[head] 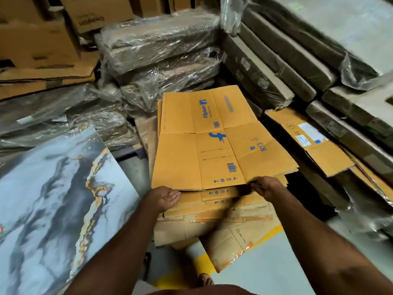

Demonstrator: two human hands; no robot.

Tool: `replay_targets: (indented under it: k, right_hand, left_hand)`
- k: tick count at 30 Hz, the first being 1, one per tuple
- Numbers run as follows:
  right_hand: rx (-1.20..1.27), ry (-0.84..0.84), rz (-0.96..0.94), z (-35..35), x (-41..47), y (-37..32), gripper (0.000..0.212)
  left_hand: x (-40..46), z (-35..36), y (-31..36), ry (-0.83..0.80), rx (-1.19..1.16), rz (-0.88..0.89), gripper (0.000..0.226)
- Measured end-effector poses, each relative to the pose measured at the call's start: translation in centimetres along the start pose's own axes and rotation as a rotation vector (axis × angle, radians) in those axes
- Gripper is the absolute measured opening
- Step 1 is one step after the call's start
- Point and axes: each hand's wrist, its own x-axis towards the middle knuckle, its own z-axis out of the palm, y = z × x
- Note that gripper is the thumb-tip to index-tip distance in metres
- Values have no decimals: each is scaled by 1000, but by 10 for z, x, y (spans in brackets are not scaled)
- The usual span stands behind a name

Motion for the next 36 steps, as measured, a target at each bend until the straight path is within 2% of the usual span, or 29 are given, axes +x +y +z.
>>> replay_targets:
  k: [2,6,9,11,14,16,18,21,26,32,36]
  right_hand:
    - [-44,-3,15,2,-5,8,6]
    - [-148,-27,-4,18,-21,19,23]
    - [-188,-160,-22,45,-49,23,28]
    - [-198,-247,-66,66,-67,26,24]
    - [-254,-363,-133,111,-95,37,11]
    - [-314,-429,-185,151,-113,52,10]
    - [-409,-491,-239,194,-135,83,12]
    - [-571,-612,-365,254,-190,146,15]
    - [-864,-999,-564,335,-296,256,9]
    - [-1047,-1165,-514,398,-418,385,9]
    - [-1183,-1274,-546,428,-478,468,9]
  left_hand:
    - [1,-4,-11,6,65,-15,22]
    - [-10,-12,-19,15,273,113,32]
    - [-24,-22,-16,-69,374,218,6]
    - [-38,-30,-13,-117,402,332,14]
    - [-62,-62,-10,-125,435,467,7]
    - [-75,-100,-12,-143,345,532,15]
    - [-92,-152,-20,-17,338,592,9]
    - [-123,-247,-38,207,303,660,15]
    - [-166,-410,-83,564,174,700,24]
    - [-216,-568,-170,663,-192,606,21]
    - [-240,-660,-227,814,-409,542,17]
